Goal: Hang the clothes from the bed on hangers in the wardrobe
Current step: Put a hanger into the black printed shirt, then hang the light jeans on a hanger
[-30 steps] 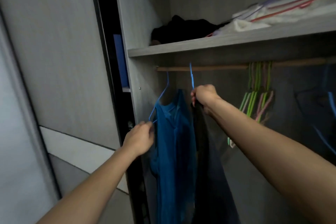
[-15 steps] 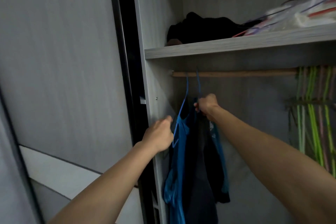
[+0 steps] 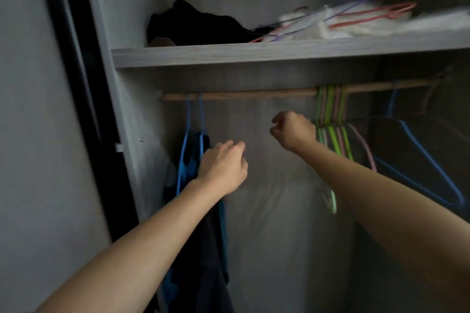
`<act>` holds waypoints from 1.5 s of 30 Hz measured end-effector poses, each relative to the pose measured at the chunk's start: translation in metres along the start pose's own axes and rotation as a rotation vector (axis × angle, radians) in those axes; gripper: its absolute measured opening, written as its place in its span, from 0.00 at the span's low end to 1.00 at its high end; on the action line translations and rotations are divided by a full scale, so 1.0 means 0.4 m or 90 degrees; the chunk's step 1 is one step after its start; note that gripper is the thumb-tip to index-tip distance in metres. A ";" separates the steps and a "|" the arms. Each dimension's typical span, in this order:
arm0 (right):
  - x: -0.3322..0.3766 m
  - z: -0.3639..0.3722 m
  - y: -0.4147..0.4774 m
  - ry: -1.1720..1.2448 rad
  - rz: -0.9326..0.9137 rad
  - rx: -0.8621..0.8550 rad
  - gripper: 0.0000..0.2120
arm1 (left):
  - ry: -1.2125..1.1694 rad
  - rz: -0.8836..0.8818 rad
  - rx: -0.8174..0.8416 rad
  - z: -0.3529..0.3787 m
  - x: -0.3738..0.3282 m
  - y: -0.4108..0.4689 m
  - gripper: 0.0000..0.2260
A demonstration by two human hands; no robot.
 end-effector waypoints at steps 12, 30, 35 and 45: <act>-0.220 -0.073 0.003 -0.362 -0.007 0.029 0.10 | -0.013 0.014 0.212 0.233 -0.109 0.078 0.11; -0.172 -0.078 -0.242 -0.144 -0.033 -0.011 0.10 | -0.042 0.022 0.355 0.388 -0.011 -0.023 0.11; -0.299 -0.046 -0.481 -0.258 -0.011 0.113 0.09 | -0.043 0.100 0.496 0.527 -0.103 -0.185 0.14; -0.714 -0.267 -0.980 -0.330 0.331 0.180 0.10 | -0.081 0.270 0.601 0.586 -0.531 -0.432 0.09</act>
Point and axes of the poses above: each hand's wrist, its own y-axis towards the middle knuckle, its own z-axis out of the palm, x = y × z, the point moved 7 cm from there along y, towards the middle knuckle, and after that the axes turned 1 degree about y, right-handed, at the moved point
